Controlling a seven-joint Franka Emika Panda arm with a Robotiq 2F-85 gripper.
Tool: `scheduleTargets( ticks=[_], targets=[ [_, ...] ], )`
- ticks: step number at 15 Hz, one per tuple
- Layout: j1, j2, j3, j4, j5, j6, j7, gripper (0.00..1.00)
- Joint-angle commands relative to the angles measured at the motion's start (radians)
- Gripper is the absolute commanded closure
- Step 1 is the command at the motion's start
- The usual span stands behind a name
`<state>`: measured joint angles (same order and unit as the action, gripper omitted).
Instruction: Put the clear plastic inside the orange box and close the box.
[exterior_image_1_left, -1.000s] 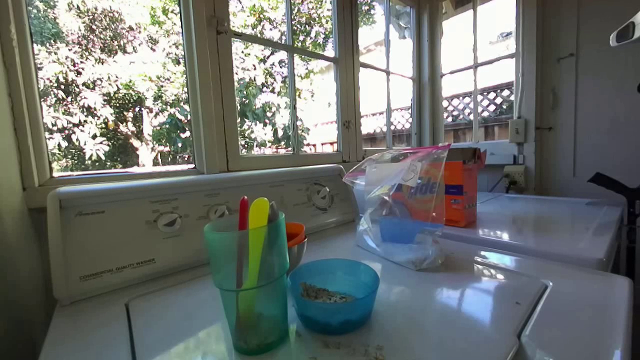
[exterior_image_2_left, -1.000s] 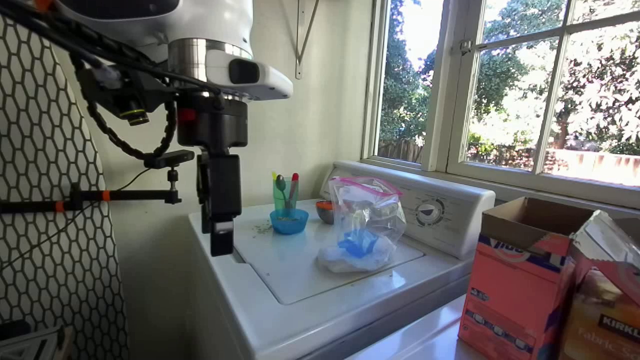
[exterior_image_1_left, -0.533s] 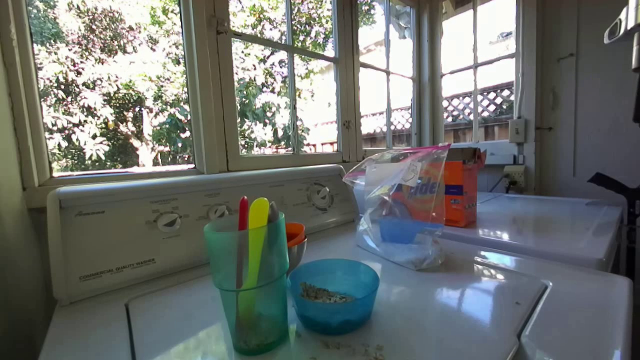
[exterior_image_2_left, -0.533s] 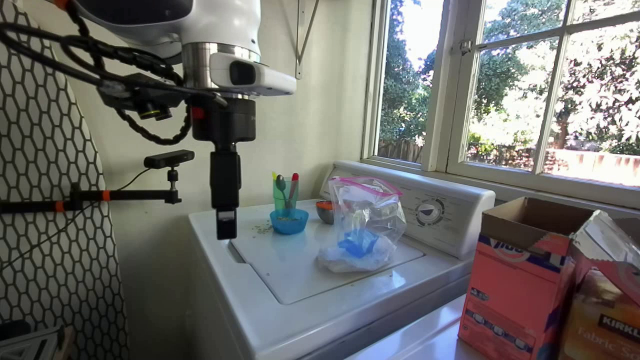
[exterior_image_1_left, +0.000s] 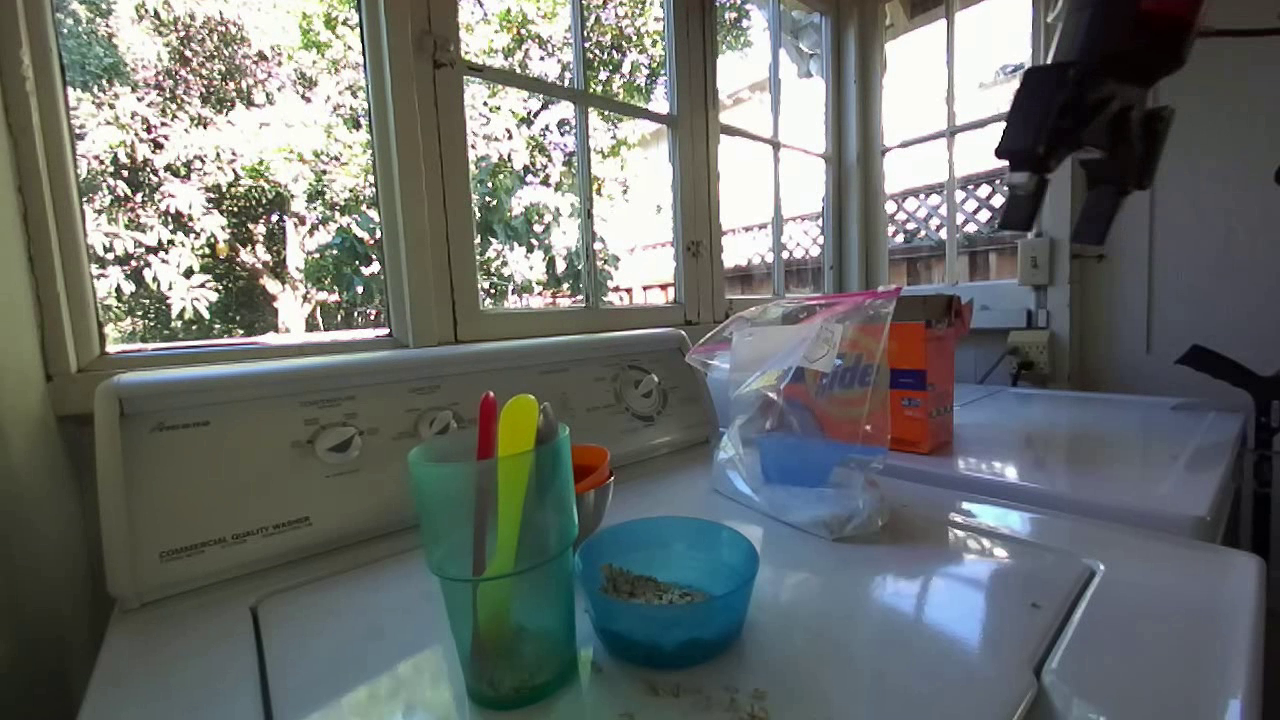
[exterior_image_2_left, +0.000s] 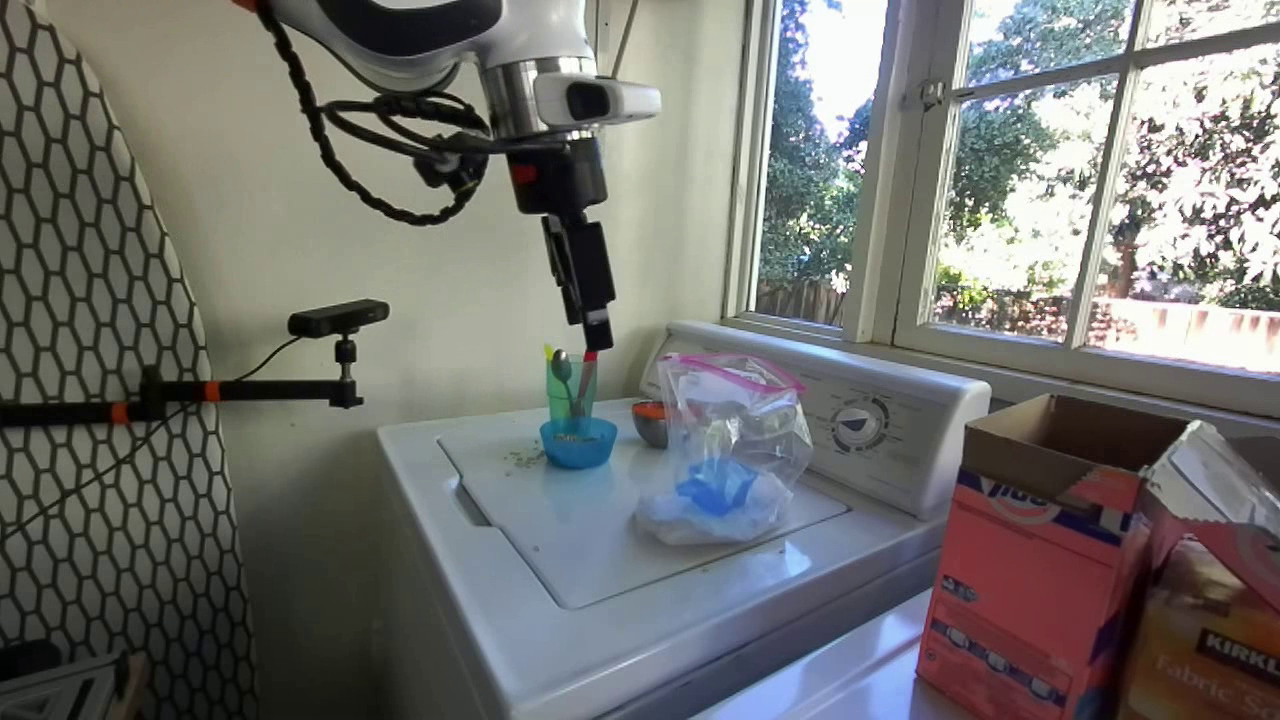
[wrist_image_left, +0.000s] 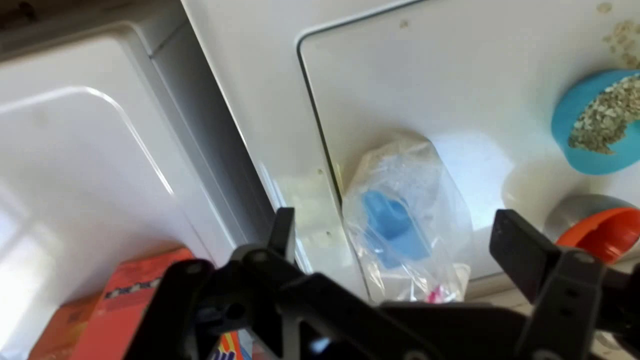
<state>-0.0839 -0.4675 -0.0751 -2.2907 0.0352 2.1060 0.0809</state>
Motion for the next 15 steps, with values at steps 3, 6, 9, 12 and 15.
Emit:
scheduleTargets(
  ticks=[3,6,9,12,15],
  targets=[
    [0.073,0.262,-0.017,0.262,0.149,0.011,-0.082,0.00],
    [0.070,0.401,-0.012,0.408,0.155,-0.001,-0.156,0.00],
    [0.055,0.551,-0.010,0.578,0.178,-0.050,-0.222,0.00],
    [0.043,0.643,0.008,0.672,0.154,-0.097,-0.180,0.00],
    [0.036,0.672,0.006,0.701,0.122,-0.147,-0.146,0.00]
  ],
)
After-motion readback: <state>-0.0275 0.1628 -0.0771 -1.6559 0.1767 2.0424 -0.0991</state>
